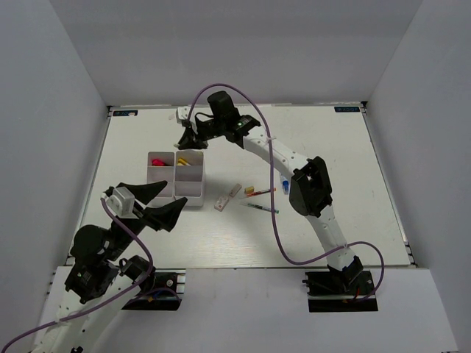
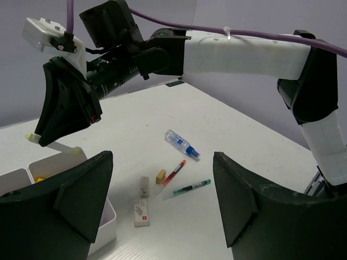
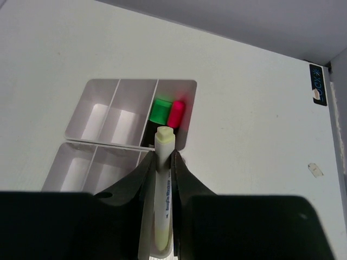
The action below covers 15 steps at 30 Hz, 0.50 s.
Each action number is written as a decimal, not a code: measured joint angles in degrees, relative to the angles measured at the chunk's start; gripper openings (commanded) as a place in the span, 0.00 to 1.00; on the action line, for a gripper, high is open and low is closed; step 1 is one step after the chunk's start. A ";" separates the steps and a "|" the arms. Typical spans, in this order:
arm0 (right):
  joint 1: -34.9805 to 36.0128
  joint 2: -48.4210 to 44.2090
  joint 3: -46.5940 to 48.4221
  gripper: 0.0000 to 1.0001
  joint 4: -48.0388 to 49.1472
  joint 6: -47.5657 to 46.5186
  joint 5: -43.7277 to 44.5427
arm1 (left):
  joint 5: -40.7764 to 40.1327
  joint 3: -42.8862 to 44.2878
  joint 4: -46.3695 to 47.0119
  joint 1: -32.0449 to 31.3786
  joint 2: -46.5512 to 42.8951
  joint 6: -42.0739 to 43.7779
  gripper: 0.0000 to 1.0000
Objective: Sort the stationery into containers
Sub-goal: Place the pen in the storage box.
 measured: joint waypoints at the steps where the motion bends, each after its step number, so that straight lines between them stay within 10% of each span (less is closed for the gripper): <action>1: -0.04 0.00 0.00 0.18 0.20 0.17 -0.74 | 0.00 0.00 -0.02 0.07 0.07 0.00 0.84; 15: -0.17 0.02 -2.27 0.45 2.16 3.82 -6.19 | 0.00 -0.02 0.00 0.11 0.70 0.46 0.84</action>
